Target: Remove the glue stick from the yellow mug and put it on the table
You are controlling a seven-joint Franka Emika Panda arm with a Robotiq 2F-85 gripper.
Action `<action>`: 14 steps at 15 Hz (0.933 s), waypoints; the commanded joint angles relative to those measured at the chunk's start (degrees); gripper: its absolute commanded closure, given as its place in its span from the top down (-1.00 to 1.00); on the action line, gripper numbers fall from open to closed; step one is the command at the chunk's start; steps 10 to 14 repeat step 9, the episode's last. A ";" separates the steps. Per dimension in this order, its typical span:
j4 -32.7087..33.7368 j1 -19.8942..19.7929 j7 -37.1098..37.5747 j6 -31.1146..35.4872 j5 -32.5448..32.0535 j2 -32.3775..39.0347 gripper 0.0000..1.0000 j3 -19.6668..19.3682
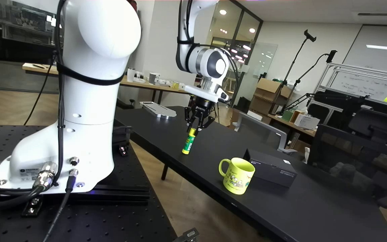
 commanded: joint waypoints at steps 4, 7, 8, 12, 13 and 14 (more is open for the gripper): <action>-0.47 0.87 -0.13 -1.87 1.29 -5.21 0.72 0.29; -1.94 1.32 0.81 -5.79 0.03 -10.66 1.00 0.08; 0.13 1.15 -0.08 -3.22 0.58 -5.63 0.79 -0.15; -0.16 1.27 -0.06 -4.37 0.54 -7.18 0.91 -0.16; -0.16 1.27 -0.06 -4.37 0.54 -7.18 0.91 -0.16; -0.16 1.27 -0.06 -4.37 0.54 -7.18 0.91 -0.16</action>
